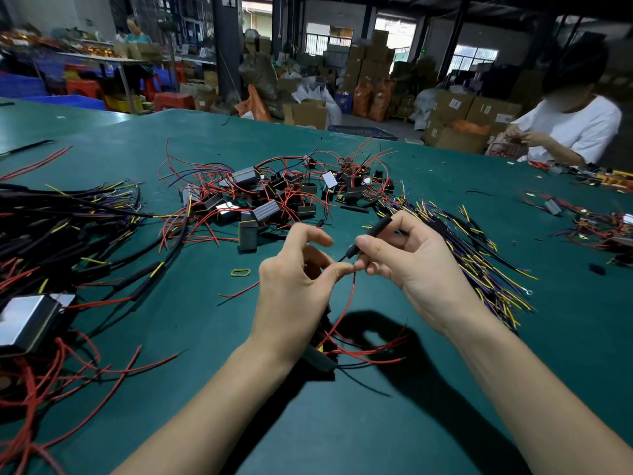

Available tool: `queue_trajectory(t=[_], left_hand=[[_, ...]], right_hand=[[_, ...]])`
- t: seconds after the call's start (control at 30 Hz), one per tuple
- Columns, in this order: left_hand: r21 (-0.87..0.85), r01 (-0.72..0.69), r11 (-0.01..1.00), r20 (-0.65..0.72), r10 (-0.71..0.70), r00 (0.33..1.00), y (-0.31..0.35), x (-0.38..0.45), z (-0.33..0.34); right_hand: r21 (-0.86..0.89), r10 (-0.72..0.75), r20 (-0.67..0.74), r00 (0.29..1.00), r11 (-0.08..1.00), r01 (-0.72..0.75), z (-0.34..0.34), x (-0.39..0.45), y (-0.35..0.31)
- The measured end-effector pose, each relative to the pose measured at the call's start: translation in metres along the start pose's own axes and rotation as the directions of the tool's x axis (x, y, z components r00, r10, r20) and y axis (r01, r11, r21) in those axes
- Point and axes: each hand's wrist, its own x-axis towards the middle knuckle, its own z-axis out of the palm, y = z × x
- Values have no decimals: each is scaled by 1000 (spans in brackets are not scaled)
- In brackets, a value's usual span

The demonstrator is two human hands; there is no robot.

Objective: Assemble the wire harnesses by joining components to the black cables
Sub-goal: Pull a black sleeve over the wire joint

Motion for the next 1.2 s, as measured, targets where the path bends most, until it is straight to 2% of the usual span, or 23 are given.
queue_trajectory(t=[0.23,0.4,0.53,0.7,0.87,1.2], left_hand=[[38,8,999,61,-11,998,0,1,-2],[41,0,999,93,-3,996,0,0,-2],[51,105,993,167,-112,980,0,1,-2],[69,121,990,189,-132,973,-1,3,-4],[29,160,987,180,-162,970,0,3,-4],[-43,286,957,133,-278,951,0,5,-3]], right_hand=[[-171,47,84,995,985,-32,-3,-2,-4],[-233,2,16,1000,973,2,0,-1,-1],[-194,34,-41,999,980,-41,-2,0,5],[-99,100,-35,994,990,-103,-6,2,10],[12,154,-35,987,988,-154,-9,3,11],[96,169,-56,984,982,-163,-4,5,13]])
